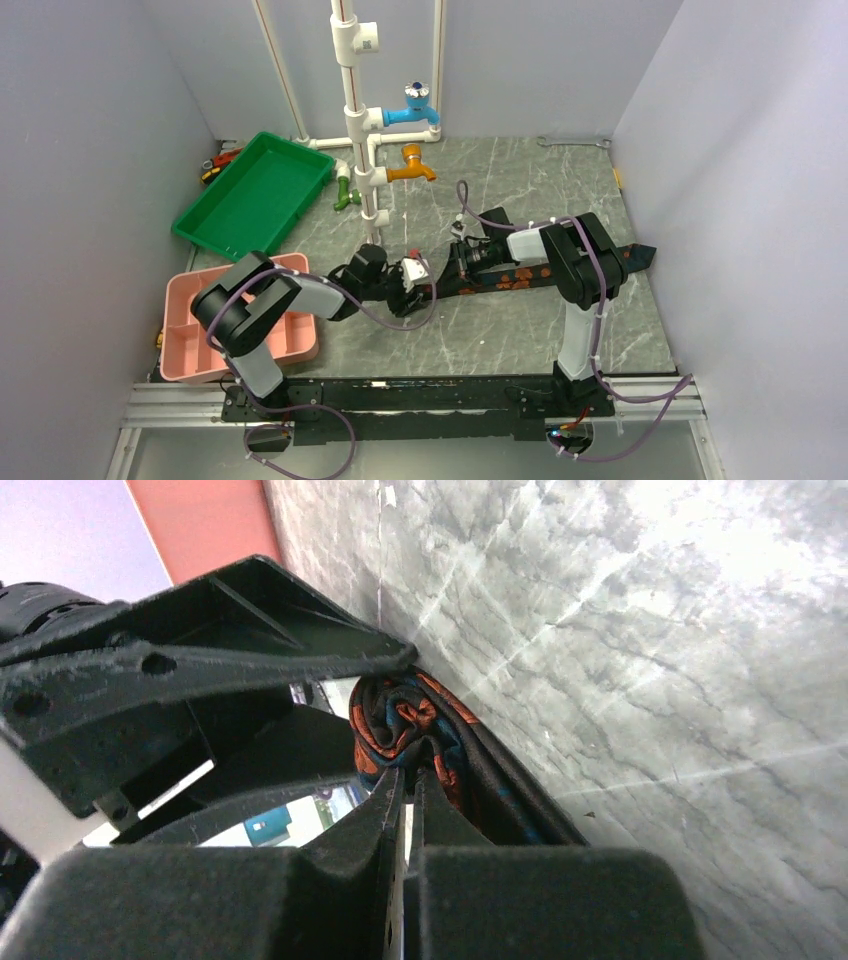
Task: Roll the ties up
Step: Roll the tie at the center of the board.
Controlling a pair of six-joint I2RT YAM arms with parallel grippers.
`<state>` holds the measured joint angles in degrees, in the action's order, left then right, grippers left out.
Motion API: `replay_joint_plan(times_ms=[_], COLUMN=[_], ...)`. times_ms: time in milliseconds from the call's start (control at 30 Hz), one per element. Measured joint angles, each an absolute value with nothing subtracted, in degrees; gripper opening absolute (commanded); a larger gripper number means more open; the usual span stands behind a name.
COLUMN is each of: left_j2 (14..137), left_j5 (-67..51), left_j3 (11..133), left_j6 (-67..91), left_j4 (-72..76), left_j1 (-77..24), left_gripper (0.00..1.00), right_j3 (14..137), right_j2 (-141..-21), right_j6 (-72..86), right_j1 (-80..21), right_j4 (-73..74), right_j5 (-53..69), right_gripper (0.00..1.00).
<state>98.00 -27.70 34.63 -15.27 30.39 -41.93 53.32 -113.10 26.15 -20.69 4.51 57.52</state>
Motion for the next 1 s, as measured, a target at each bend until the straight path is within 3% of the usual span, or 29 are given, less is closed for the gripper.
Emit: replay_joint_plan(times_ms=[267, 533, 767, 800, 867, 1000], left_j2=[97.5, 102.3, 107.5, 107.9, 108.2, 108.3], left_j5=[-31.7, -34.3, -33.6, -33.5, -33.1, -32.0], left_j3=[28.9, 30.6, 35.1, 35.4, 35.4, 34.9], left_j6=[-14.3, -15.1, -13.3, -12.9, -12.7, -12.4], left_j4=[39.5, 45.5, 48.7, 49.1, 49.8, 51.1], left_j1=[-40.0, -40.3, -41.0, -41.1, -41.3, -42.0], left_gripper=[0.58, 0.59, 0.43, 0.44, 0.55, 0.61], right_j3=[53.4, 54.0, 54.0, 53.9, 53.8, 53.6], right_j2=[-113.8, -114.9, -114.9, -114.9, -114.9, -114.9], right_j6=[26.1, 26.0, 26.0, 25.9, 25.8, 25.6], right_j1=[-18.7, -18.1, -16.9, -16.7, -16.5, -16.3], right_j4=[6.2, 7.0, 8.9, 9.1, 9.2, 9.0], right_j5=[57.9, 59.2, 59.3, 59.3, 59.5, 59.6], right_gripper=[0.0, 0.0, 0.0, 0.0, 0.0, 0.0])
